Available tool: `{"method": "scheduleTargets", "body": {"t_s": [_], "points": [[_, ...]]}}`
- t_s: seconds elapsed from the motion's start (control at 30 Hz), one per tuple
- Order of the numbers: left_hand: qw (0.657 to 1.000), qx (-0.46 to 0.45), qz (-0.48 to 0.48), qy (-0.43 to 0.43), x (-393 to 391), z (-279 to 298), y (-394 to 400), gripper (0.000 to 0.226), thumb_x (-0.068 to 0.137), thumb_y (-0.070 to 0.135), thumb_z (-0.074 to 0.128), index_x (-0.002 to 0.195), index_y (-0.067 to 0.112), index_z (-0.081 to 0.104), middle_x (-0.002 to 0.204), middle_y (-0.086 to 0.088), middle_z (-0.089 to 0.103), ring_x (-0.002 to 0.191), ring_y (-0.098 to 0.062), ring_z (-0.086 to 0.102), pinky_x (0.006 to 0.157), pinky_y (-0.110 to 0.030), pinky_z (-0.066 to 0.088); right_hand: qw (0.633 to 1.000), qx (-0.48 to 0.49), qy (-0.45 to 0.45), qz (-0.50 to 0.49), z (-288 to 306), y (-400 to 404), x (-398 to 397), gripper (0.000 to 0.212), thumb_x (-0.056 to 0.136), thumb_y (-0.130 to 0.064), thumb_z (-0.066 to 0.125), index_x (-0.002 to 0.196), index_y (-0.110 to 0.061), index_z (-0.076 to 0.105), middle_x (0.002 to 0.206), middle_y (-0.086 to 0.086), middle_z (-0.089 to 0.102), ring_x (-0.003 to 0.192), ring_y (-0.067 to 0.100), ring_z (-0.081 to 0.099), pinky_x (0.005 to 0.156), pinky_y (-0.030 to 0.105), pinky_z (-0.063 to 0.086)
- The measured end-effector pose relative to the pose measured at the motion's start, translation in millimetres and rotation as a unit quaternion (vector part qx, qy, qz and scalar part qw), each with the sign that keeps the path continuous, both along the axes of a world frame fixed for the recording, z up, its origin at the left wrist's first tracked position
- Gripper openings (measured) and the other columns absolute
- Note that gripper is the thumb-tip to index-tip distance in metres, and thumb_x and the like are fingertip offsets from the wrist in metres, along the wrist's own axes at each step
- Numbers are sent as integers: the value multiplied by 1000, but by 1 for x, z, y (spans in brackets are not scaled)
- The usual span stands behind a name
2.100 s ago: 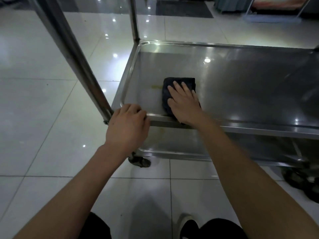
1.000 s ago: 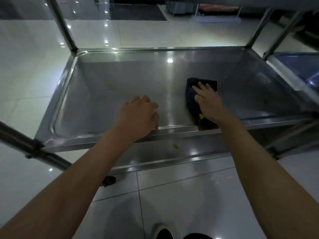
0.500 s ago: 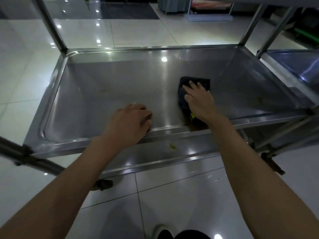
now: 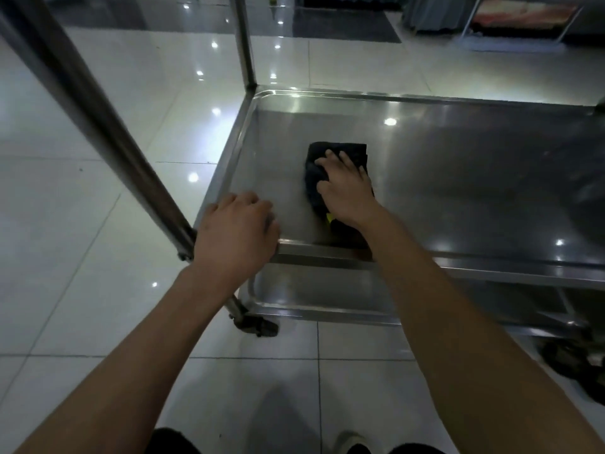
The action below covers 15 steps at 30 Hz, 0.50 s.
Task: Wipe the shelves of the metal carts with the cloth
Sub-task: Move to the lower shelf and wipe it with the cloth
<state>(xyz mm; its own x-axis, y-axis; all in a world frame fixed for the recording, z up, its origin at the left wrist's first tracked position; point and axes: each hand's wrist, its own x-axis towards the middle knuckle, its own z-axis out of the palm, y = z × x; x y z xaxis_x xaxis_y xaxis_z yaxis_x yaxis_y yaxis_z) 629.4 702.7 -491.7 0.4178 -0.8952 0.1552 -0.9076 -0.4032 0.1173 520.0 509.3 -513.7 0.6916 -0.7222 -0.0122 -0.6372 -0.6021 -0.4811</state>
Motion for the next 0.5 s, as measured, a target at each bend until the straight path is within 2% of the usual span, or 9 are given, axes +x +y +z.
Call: {"method": "scheduleTargets", "body": {"t_s": [0.17, 0.33, 0.5], "points": [[1000, 24, -6, -12, 5, -10, 13, 37, 103, 41, 32, 111, 29, 66, 119, 7, 61, 115, -23, 54, 98, -43, 41, 997, -8, 31, 71, 0, 15, 56, 54, 102, -29, 36, 155, -27, 28, 168, -4, 6, 153, 17, -3, 121, 47, -2], [999, 41, -6, -5, 4, -13, 19, 42, 104, 40, 26, 129, 31, 59, 133, 7, 55, 127, -23, 45, 104, -48, 39, 990, 21, 29, 138, 8, 38, 110, 53, 102, -32, 36, 155, -31, 29, 168, -6, 5, 153, 14, -4, 121, 44, -5], [999, 38, -5, 5, 5, -11, 22, 42, 103, 40, 25, 127, 30, 59, 130, 7, 55, 124, -22, 48, 102, -47, 41, 986, 14, 15, 163, 9, 37, 119, 53, 103, -35, 38, 155, -32, 30, 167, -6, 9, 153, 15, 0, 121, 43, -2]]}}
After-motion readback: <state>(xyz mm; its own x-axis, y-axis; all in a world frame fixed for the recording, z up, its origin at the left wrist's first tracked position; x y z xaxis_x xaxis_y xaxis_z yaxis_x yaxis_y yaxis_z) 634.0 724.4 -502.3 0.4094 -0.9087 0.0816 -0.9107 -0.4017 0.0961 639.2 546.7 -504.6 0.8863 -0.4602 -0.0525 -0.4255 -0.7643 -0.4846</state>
